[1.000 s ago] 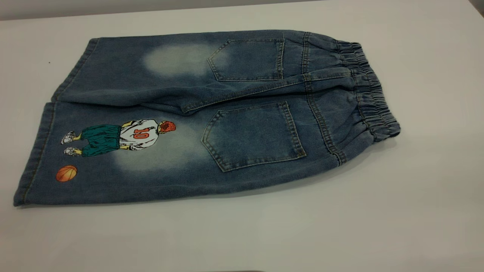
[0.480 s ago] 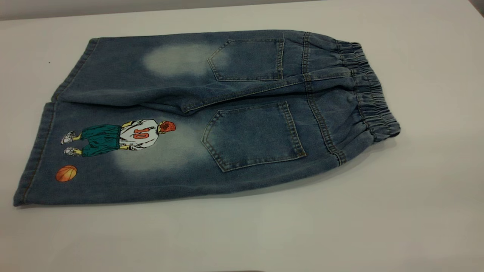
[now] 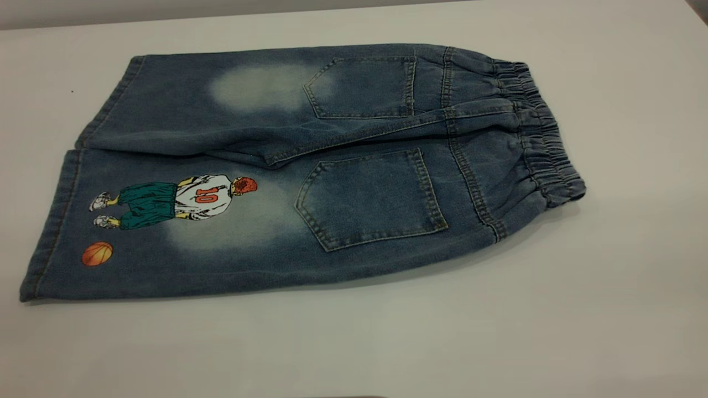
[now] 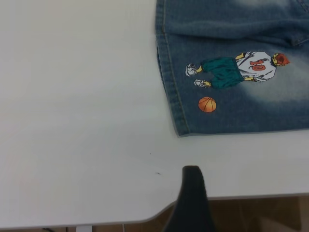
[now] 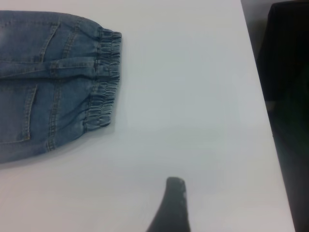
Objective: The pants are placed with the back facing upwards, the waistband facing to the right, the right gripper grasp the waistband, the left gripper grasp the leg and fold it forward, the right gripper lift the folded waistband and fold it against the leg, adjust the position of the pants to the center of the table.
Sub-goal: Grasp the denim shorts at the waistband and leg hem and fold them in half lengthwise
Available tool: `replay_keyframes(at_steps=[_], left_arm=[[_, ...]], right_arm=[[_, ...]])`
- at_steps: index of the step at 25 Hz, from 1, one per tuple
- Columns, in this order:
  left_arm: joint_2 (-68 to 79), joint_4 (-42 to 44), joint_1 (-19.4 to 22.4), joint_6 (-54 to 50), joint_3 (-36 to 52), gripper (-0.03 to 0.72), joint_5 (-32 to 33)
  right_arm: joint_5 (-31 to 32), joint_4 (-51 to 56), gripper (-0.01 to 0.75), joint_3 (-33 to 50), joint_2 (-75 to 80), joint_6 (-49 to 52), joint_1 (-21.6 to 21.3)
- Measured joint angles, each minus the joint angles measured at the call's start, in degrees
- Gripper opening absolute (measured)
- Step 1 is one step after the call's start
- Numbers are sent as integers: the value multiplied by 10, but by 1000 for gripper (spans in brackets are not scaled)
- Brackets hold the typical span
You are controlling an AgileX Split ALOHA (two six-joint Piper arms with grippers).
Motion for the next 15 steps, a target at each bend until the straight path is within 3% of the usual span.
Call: replay_keyframes(at_steps=[15], left_arm=[[0,0,0,1,0,546,0]], right_arm=[[0,6,586,0,0,1,0]])
